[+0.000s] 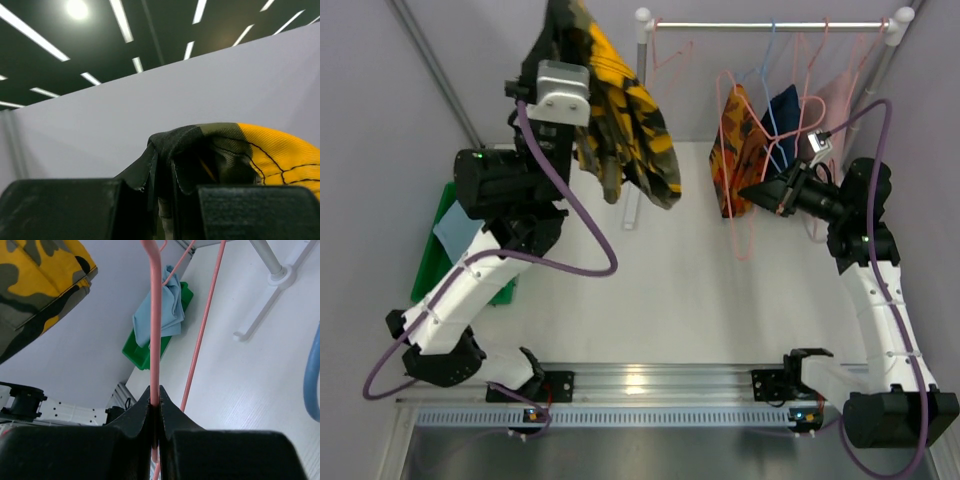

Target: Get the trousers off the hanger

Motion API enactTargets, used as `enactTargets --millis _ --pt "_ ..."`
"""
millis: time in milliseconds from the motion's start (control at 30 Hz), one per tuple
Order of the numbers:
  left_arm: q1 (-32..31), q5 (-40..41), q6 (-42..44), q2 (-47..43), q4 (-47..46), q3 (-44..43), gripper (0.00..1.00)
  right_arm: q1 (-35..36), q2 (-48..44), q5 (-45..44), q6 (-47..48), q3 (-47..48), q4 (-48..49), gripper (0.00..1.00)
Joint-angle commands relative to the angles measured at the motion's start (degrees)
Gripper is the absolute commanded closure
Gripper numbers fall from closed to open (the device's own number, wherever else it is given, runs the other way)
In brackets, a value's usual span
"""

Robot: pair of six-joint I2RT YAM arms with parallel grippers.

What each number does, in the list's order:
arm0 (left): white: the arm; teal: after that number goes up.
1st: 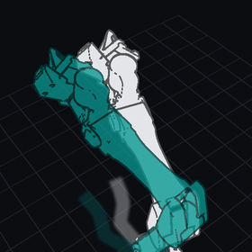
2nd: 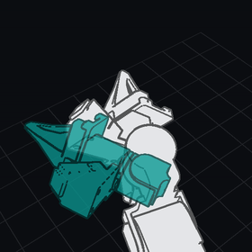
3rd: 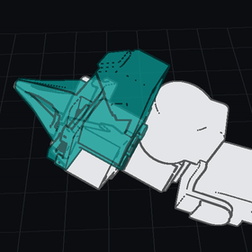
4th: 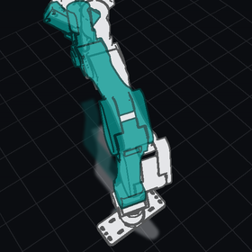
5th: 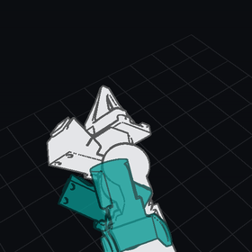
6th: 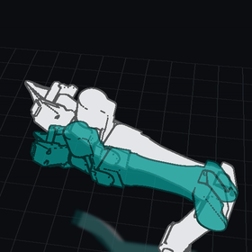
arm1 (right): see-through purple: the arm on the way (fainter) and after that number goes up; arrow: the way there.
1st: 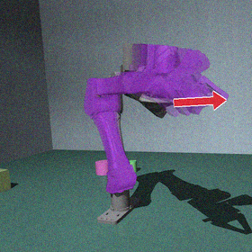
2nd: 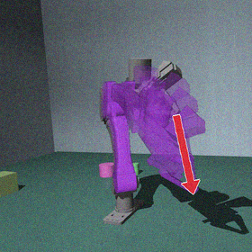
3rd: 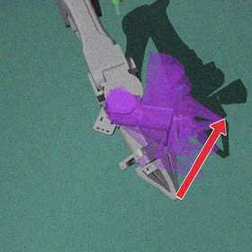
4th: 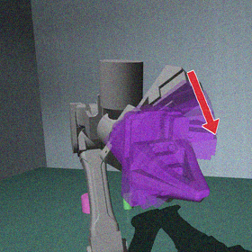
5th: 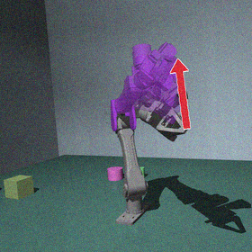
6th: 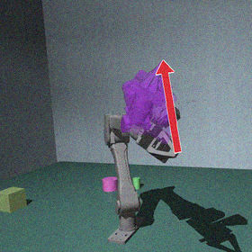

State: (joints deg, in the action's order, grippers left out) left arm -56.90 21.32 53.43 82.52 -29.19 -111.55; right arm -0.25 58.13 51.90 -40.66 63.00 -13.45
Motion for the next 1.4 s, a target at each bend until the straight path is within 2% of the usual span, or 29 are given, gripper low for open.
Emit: enactTargets --millis 0,167,267,300,333,433,467,567,633,667,833,1033,1200,1367 --pt "11.15 4.33 2.93 -6.75 -10.72 3.00 1.00 -0.45 -1.09 0.04 1.64 2.65 0.36 1.00" --pt "22.96 6.54 1.42 -14.57 -9.66 10.11 1.00 -0.28 -0.91 -0.13 1.47 2.74 1.41 1.00" --pt "33.22 7.33 1.15 -21.42 -9.31 19.67 1.00 -0.19 -0.56 0.04 1.03 2.91 2.29 1.00" --pt "35.09 6.63 1.76 -23.52 -10.00 23.18 1.00 -0.19 -0.47 0.31 0.85 3.09 2.55 1.00" --pt "37.11 5.93 2.11 -28.07 -10.79 30.87 1.00 -0.19 -0.30 0.22 0.85 3.18 2.90 1.00" --pt "44.67 7.32 2.47 -36.25 -11.32 40.76 1.00 -0.19 0.58 0.39 1.03 3.88 2.91 1.00" --pt "46.34 7.77 2.64 -38.38 -11.50 46.97 1.00 0.60 1.10 0.40 1.20 4.14 2.56 1.00" --pt "54.24 10.40 2.21 -45.50 -9.75 57.09 1.00 2.27 2.07 0.57 1.46 5.29 1.94 1.00" --pt "56.54 11.98 1.59 -50.23 -8.43 61.60 1.00 2.45 2.34 0.57 1.47 5.99 1.59 1.00" --pt "60.12 13.29 1.33 -51.83 -7.12 65.63 1.00 2.80 2.51 0.57 1.55 6.17 1.59 1.00" --pt "65.51 16.29 -0.43 -60.79 -2.90 74.09 1.00 3.15 2.60 0.57 1.64 6.52 0.71 1.00" --pt "66.92 17.09 -0.17 -63.63 -1.13 79.37 1.00 3.42 2.69 -0.04 2.08 6.52 -0.26 1.00" --pt "66.92 14.63 -0.87 -60.56 -2.62 81.13 1.00 3.59 3.48 -0.57 1.82 6.43 0.01 1.00" --pt "66.92 11.90 -2.88 -49.32 -7.89 80.18 1.00 3.68 4.80 -1.27 2.26 6.78 -0.26 1.00"
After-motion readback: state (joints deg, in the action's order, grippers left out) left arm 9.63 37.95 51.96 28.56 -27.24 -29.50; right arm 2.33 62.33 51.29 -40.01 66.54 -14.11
